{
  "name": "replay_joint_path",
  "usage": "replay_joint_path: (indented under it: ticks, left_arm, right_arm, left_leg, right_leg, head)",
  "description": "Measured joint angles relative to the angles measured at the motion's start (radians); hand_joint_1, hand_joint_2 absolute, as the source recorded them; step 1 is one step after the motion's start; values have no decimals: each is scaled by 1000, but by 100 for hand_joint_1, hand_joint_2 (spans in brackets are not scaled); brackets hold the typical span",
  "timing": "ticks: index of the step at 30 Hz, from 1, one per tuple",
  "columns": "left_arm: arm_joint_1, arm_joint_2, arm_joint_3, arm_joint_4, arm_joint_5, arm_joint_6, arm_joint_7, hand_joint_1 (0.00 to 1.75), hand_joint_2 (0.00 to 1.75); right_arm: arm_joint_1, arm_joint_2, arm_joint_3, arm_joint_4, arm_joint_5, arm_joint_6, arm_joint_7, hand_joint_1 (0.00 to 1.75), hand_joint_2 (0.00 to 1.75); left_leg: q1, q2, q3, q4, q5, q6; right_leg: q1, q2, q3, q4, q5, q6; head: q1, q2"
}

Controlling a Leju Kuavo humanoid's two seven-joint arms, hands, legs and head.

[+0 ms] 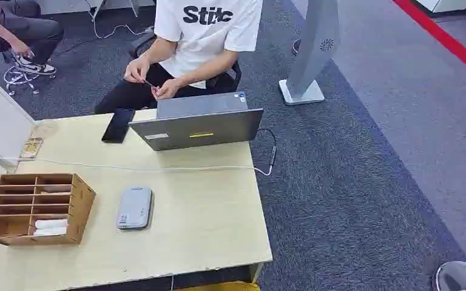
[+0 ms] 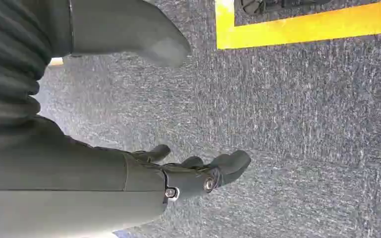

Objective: Pass the card to the sensor for recognition and then transmit it.

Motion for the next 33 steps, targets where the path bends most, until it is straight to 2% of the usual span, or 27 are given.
replay_joint_path:
  ticks: [9,13,18,22,33]
  left_arm:
    - [81,-5,-172,-291,-80,57,-19,0,175]
    - [101,22,-261,-377,-127,68,-21,0,175]
    - [49,58,-331,-381,-245,46,0,0,175]
    - [-13,98,-380,-366,-351,5,63,0,175]
    - [-222,183,-462,-189,-605,-50,220,0,175]
  right_arm:
    - [-3,4,13,3,-3,0,12,0,175]
    - [-5,5,18,4,1,2,22,0,175]
    - [-9,5,37,6,12,10,34,0,175]
    - [-11,5,47,7,21,24,47,0,175]
    - [-16,5,73,8,40,44,76,0,175]
  left_leg:
    - [0,0,0,0,0,0]
    - [0,0,0,0,0,0]
    - [0,0,1,0,1,0]
    - [0,0,1,0,1,-1]
    - [0,1,1,1,2,-1]
  right_leg:
    - [0,0,0,0,0,0]
    - [0,0,-1,0,0,0]
    - [0,1,0,0,1,-1]
    - [0,0,0,0,1,-1]
    - [0,1,0,0,2,-1]
  head:
    - [0,0]
    - [0,0]
    - [0,0]
    - [0,0]
    - [0,0]
